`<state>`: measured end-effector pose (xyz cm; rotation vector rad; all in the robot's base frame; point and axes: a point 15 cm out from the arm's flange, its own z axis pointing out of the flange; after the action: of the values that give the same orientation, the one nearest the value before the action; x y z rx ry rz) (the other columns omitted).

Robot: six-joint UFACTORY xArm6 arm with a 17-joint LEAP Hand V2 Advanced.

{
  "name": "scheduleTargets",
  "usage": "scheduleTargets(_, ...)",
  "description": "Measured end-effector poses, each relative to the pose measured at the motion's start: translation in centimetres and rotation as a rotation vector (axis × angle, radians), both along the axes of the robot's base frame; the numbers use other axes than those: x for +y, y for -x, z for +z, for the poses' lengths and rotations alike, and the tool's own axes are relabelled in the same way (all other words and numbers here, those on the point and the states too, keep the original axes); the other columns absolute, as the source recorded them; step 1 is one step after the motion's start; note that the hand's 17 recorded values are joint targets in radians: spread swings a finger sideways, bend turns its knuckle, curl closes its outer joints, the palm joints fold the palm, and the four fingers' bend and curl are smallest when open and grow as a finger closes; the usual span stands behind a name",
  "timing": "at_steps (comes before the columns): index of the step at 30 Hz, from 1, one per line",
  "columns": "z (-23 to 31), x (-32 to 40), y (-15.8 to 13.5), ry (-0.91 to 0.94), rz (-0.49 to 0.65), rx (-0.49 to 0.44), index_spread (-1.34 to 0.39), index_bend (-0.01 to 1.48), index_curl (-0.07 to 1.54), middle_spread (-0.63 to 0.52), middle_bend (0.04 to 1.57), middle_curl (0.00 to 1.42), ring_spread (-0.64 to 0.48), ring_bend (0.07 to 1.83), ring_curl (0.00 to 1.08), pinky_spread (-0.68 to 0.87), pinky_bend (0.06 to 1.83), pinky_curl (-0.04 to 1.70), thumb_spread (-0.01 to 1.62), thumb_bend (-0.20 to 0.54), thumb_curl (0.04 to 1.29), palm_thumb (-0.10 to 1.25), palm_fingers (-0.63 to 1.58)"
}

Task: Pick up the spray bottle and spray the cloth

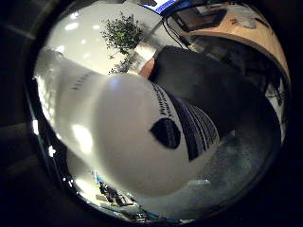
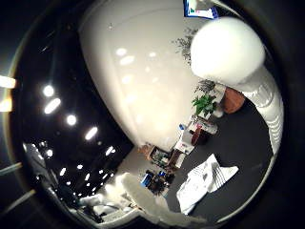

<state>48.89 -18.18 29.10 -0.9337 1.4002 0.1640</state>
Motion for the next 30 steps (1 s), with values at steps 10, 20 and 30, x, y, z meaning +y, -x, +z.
scheduleTargets(10, -0.4, 0.7, -1.3, -0.008, 0.028, 0.006, -0.09, 0.17, 0.31, 0.22, 0.19, 0.29, 0.34, 0.34, 0.26, 0.61, 0.86, 0.22, 1.02, -0.028, 0.37, 0.40, 0.10)
scheduleTargets(20, -0.6, 2.9, -3.0, -0.032, 0.061, 0.019, -0.19, 0.15, 0.26, 0.06, 0.31, 0.34, 0.05, 0.78, 0.35, 0.55, 0.89, 0.19, 1.01, -0.008, 0.43, 0.63, 0.53)
scheduleTargets(30, 0.0, 3.0, -3.9, -0.018, 0.033, 0.014, -0.48, 0.19, 0.28, -0.45, 0.68, 0.63, -0.35, 1.20, 0.55, -0.48, 1.31, 0.35, 0.83, -0.026, 0.52, 0.84, 1.10)
